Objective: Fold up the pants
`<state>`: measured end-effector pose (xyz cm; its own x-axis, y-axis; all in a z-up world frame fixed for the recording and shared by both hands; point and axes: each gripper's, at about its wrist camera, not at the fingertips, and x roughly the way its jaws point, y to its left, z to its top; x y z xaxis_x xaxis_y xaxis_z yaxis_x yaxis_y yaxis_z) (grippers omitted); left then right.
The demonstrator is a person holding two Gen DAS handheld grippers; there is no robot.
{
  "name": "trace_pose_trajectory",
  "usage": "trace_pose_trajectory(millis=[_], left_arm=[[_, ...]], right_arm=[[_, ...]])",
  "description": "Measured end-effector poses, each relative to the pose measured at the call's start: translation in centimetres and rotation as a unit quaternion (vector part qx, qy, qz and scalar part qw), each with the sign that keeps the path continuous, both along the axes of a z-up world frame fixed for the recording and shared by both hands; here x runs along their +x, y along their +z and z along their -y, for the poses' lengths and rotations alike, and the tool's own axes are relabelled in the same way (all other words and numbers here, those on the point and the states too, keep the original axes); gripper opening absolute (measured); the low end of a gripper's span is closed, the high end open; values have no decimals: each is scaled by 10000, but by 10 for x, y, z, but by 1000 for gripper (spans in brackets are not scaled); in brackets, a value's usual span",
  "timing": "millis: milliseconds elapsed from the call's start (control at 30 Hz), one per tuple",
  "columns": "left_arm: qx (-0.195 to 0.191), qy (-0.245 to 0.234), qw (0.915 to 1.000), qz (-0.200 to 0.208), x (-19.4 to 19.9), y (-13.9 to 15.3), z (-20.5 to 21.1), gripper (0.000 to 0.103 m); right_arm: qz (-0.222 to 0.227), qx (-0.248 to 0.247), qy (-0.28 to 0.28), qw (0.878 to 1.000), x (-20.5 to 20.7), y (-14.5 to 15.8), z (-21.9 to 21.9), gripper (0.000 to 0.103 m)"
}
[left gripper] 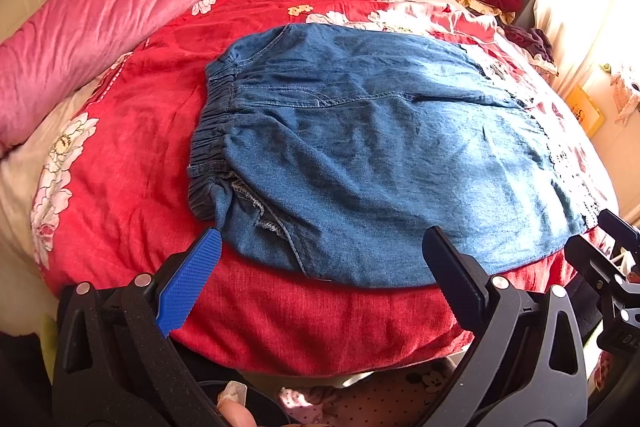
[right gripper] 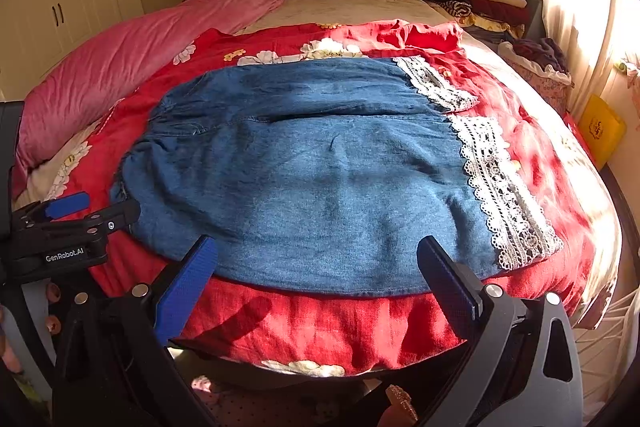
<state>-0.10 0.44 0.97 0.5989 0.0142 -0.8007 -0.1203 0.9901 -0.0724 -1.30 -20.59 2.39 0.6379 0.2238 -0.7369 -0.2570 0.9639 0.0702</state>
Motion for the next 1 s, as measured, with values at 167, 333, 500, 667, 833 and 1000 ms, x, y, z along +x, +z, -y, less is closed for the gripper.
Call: trace_pose_trajectory(millis=[167, 333, 500, 667, 833, 1000], left_arm=[[-5, 9, 10000, 33, 4, -2, -3, 95], [-2, 74, 10000, 47, 9, -2, -10, 95], [60, 192, 9998, 44, 16, -4, -19, 95], [42, 311, 9995, 54, 27, -4, -33, 95], [-18, 409, 9992, 18, 41, -4, -46, 95], [-100, 541, 9985, -41, 58, -5, -64, 95]], right_arm=[[34, -43, 16, 10000, 4, 0, -3, 99], [70, -45, 62, 9999, 13, 3, -9, 99], [29, -71, 137, 9999, 26, 3, -18, 99], [31, -87, 245, 9997, 40, 3, -29, 99], [24, -207, 392, 9990, 59, 4, -43, 99], [77, -257, 575, 9980, 82, 9, -57, 99]])
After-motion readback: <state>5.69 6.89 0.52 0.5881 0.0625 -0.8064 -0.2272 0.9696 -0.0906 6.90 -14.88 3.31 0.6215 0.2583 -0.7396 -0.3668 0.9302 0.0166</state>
